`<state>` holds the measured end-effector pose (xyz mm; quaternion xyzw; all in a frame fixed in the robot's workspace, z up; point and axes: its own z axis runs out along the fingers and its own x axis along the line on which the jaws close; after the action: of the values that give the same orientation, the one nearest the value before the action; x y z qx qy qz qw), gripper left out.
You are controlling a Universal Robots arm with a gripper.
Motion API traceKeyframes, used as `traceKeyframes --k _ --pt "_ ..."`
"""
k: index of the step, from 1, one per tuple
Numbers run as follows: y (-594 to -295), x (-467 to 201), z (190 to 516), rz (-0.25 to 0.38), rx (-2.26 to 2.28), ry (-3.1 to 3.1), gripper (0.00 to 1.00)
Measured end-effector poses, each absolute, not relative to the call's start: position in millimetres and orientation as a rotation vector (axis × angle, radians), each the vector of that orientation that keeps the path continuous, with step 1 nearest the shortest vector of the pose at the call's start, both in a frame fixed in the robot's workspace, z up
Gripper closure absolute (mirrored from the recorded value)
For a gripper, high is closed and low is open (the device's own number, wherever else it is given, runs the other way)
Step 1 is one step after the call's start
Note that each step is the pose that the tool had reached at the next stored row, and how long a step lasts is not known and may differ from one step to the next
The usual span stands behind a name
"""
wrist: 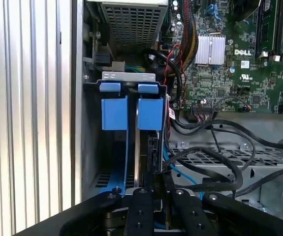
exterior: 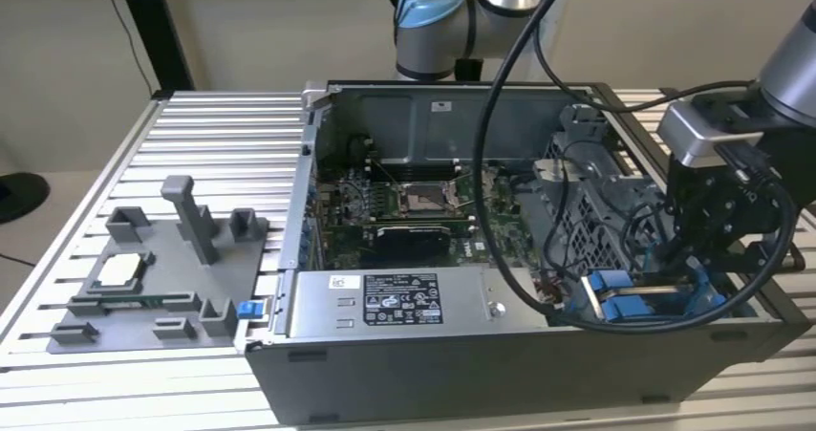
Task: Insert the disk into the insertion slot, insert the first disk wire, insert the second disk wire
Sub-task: 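Insert the first disk wire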
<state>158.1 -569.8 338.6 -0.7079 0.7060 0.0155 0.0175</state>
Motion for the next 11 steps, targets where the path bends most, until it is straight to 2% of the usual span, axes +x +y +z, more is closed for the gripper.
traceKeyframes --k 11 --pt "-569.8 158.3 327.7 0.054 -2.202 2.196 1.00"
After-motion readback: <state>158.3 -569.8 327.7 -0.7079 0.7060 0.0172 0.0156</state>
